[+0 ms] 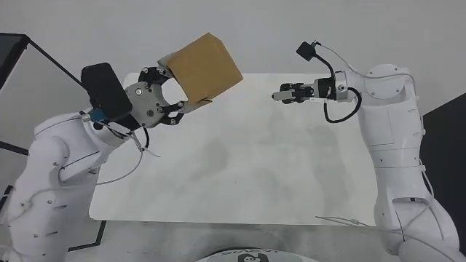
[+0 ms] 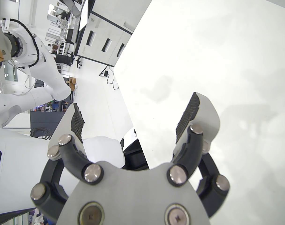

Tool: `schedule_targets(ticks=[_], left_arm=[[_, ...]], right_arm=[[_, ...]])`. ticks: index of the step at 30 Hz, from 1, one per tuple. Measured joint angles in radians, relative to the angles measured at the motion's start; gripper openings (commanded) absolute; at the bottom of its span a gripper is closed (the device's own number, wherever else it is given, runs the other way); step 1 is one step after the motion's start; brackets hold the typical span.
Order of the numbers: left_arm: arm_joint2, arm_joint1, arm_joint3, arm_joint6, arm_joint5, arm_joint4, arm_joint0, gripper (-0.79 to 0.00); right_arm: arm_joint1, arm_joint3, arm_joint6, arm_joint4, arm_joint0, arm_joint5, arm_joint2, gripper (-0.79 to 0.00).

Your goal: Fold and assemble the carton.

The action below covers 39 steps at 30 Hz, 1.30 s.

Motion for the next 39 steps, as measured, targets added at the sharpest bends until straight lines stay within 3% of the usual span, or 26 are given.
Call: schedule_targets(ticks=[7, 9, 17, 25, 31, 34, 39], left_arm=[[0.005, 0.004, -0.003, -0.109, -0.002, -0.257, -0.009, -0.785], [0.004, 0.006, -0.009, -0.161, -0.002, -0.258, -0.014, -0.785], [0.012, 0.005, -0.007, -0.145, 0.008, -0.265, -0.004, -0.785], [0.032, 0.008, -0.007, -0.222, 0.006, -0.557, 0.008, -0.785], [0.035, 0.015, -0.004, -0.344, 0.05, -0.712, 0.007, -0.785], [0.033, 0.019, -0.004, -0.413, 0.095, -0.735, 0.006, -0.785], [0.032, 0.019, -0.004, -0.404, 0.093, -0.732, 0.006, -0.785]], right_arm=[[0.0, 0.0, 0.0, 0.0, 0.0, 0.0, 0.0, 0.0], [0.0, 0.0, 0.0, 0.0, 0.0, 0.0, 0.0, 0.0], [0.0, 0.0, 0.0, 0.0, 0.0, 0.0, 0.0, 0.0], [0.0, 0.0, 0.0, 0.0, 0.0, 0.0, 0.0, 0.0], [0.0, 0.0, 0.0, 0.0, 0.0, 0.0, 0.0, 0.0], [0.0, 0.0, 0.0, 0.0, 0.0, 0.0, 0.0, 0.0], [0.0, 0.0, 0.0, 0.0, 0.0, 0.0, 0.0, 0.0]])
